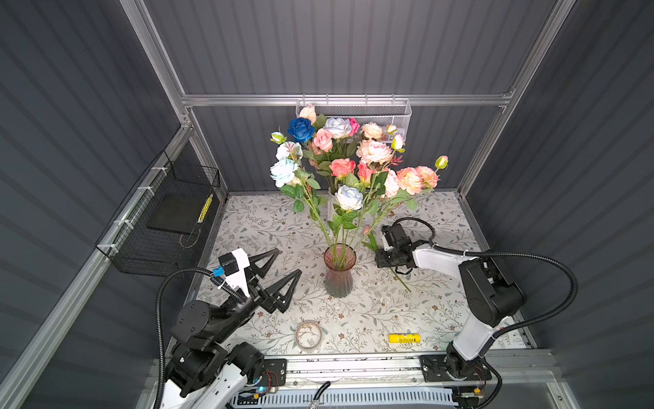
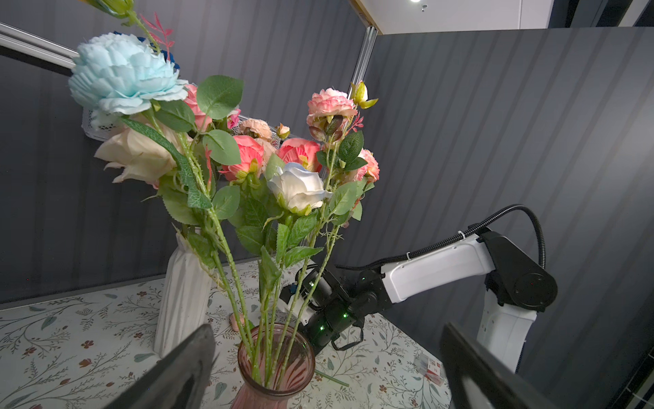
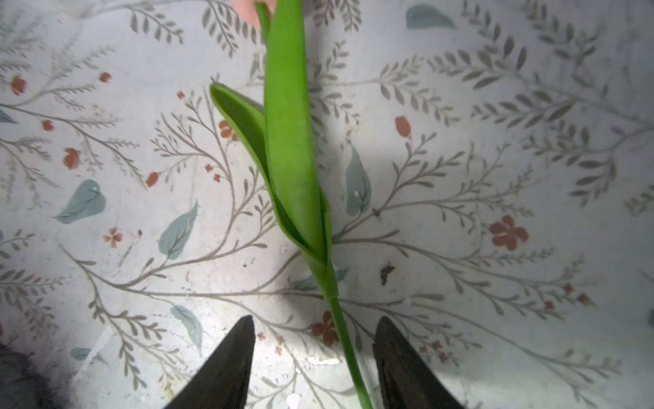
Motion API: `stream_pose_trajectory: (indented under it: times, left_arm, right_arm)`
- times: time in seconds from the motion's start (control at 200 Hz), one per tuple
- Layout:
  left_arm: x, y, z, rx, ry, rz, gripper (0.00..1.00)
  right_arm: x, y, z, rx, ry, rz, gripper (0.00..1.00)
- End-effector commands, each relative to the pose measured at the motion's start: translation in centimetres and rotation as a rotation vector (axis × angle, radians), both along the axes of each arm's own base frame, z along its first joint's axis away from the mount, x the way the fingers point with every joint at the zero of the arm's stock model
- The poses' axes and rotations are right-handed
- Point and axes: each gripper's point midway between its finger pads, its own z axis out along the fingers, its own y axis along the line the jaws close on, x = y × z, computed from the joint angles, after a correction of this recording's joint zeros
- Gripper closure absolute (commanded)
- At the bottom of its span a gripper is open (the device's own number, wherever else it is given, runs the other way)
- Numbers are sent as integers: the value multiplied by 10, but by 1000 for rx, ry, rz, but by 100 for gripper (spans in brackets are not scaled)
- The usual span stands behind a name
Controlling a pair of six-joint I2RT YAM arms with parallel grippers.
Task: Arrange the flowers into the vase
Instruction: 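Lift the pink tulip up off the table with the right gripper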
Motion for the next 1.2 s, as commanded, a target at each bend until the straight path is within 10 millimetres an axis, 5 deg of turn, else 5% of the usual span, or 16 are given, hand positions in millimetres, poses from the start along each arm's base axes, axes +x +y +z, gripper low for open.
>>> stream_pose_trajectory:
  times: [0.0, 0.17, 0.44, 0.56, 1.02, 1.196]
  left_arm:
    - [-3, 5, 8, 0, -16, 16, 0]
    - [0, 3, 7, 1, -5, 14, 0]
    - [2, 0, 8, -8, 2, 6, 0]
    - [2, 0, 9, -12, 4, 2, 0]
    - [5, -11, 11, -10, 14, -41, 0]
    - [6, -12, 15, -13, 4, -42, 0]
  right_arm:
    - [-9, -2, -7, -2, 57, -1, 51]
    - [-14, 0, -9, 18, 63, 1, 75]
    - [-13, -11, -8, 37, 19, -54, 99]
    - [-12, -22, -1, 79, -21, -110, 100]
    - [-43, -60, 95, 270, -360, -266, 100]
    - [-69, -77, 157, 367, -553, -297, 100]
